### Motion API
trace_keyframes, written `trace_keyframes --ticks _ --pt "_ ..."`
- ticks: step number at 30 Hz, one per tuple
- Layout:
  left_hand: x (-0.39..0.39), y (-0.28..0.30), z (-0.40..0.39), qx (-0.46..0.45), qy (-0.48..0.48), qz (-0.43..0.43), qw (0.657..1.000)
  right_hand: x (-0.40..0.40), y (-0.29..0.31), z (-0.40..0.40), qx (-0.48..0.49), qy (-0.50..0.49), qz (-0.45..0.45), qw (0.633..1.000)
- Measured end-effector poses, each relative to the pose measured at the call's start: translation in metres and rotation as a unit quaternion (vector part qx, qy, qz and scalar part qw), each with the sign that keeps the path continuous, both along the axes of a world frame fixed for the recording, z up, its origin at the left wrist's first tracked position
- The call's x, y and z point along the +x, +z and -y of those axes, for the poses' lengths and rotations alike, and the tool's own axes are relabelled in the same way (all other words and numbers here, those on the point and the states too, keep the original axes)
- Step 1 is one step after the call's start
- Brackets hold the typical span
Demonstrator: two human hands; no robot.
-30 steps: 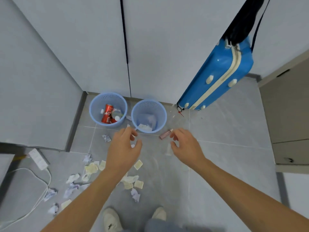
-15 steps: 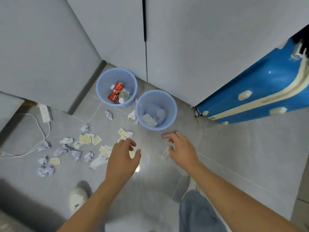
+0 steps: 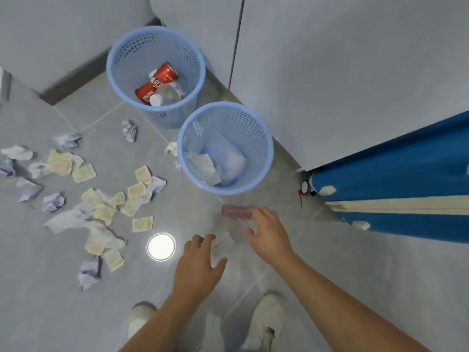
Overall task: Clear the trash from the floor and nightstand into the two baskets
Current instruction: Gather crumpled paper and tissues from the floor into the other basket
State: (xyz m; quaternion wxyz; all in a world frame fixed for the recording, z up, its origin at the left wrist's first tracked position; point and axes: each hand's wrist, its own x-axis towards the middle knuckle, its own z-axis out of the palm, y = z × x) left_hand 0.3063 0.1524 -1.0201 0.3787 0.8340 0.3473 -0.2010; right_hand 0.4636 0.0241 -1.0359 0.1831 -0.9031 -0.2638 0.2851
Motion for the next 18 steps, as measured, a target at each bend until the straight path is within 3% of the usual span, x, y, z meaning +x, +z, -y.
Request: trace_keyframes --ticks 4,10,14,18 --pt "0.014 -0.11 0.014 0.039 -0.035 -0.036 0.998 0.02 -0.105 -0.012 -0.068 0.055 0.018 0.996" --pt "0.008 -0.189 0.021 0.111 -0.097 -0.062 0.987 0.039 -0.184 -0.005 -0.126 0.078 0.092 0.985" --pt "-0.004 -0.186 0.02 0.047 -0.014 -0.011 0.999 0.035 -0.179 0.004 -0.096 0.062 0.072 0.991" --pt "-0.02 -0.118 0.009 -0.019 0.085 0.053 0.995 0.008 -0.115 0.015 -0.048 0.008 0.009 0.999"
